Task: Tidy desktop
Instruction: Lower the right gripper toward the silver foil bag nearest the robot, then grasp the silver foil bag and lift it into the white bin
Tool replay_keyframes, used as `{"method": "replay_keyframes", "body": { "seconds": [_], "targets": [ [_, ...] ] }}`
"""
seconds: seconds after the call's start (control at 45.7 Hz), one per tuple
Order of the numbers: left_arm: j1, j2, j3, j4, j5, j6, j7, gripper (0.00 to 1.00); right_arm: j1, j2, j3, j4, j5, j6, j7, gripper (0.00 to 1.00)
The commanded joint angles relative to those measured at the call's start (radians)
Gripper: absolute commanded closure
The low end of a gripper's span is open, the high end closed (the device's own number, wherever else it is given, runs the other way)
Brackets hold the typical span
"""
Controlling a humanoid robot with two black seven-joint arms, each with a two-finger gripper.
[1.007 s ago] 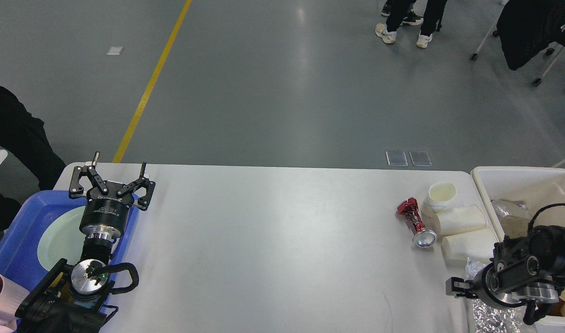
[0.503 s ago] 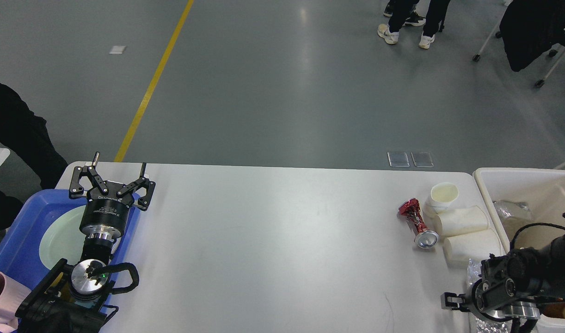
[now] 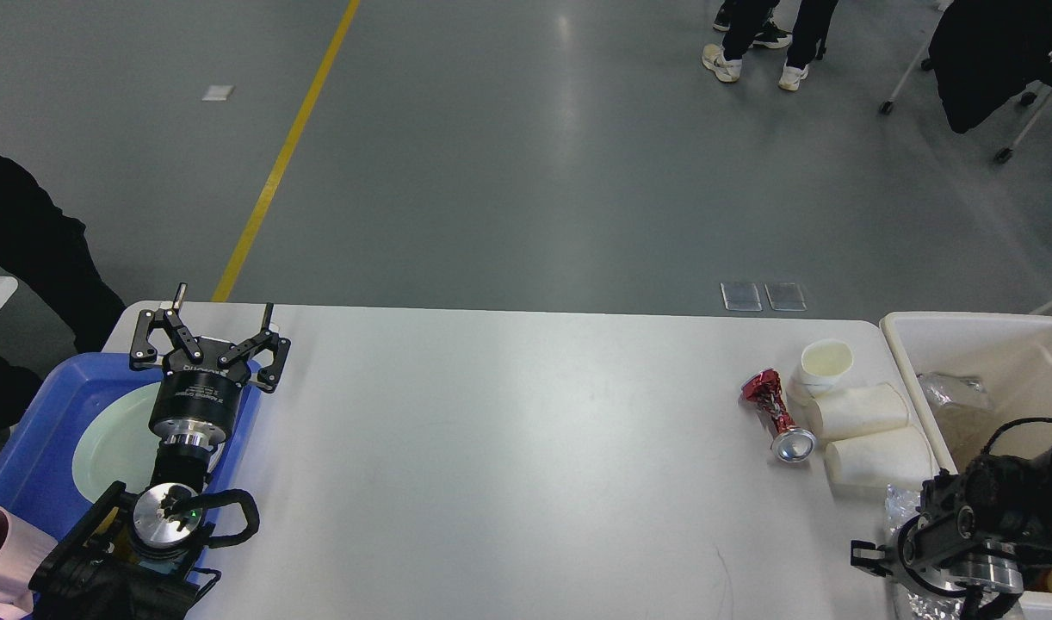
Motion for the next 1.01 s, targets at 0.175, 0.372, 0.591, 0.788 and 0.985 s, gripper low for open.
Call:
{"method": "replay_keyframes", "body": {
  "seconds": [0.175,0.372,0.591,0.788,0.985],
  "targets": [
    [0.000,-0.001,0.000,0.000,0.000,0.000,0.000,0.04,0.042,-0.018,0.001,0.013,0.028,0.084,0.002,1.00],
    [0.000,-0.001,0.000,0.000,0.000,0.000,0.000,0.04,0.194,-0.148,-0.003,0.063,0.064,0.282,0.007,1.00],
    [0.000,-0.001,0.000,0.000,0.000,0.000,0.000,0.04,0.499,-0.214,-0.084,0.167,0.067,0.615,0.005,1.00],
    [0.000,-0.001,0.000,0.000,0.000,0.000,0.000,0.04,0.829,-0.187,-0.206,0.322,0.156,0.642,0.004,1.00],
    [0.000,0.001,0.000,0.000,0.000,0.000,0.000,0.04,1.104,-0.082,-0.284,0.429,0.235,0.650,0.000,1.00]
  ]
}}
